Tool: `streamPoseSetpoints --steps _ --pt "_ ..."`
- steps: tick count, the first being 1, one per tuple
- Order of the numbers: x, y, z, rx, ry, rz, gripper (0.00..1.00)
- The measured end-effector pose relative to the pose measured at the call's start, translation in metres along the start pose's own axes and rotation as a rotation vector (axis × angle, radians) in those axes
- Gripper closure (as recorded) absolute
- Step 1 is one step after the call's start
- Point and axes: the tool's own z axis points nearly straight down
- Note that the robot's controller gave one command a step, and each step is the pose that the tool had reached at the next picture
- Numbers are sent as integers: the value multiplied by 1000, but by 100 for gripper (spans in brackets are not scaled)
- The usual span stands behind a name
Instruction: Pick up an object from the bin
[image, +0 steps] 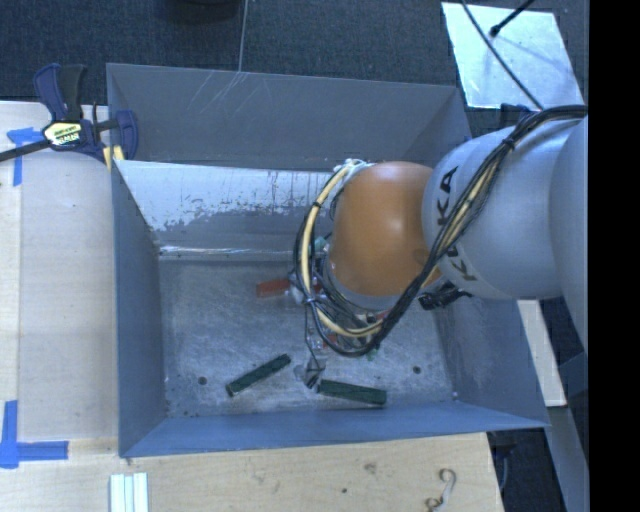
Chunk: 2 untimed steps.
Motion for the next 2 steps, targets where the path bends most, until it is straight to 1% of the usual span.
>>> streamPoseSetpoints --steps 1,2 --pt "-9 58 71 0 5 -231 0" --pt "2 61 39 -1 -3 -292 0"
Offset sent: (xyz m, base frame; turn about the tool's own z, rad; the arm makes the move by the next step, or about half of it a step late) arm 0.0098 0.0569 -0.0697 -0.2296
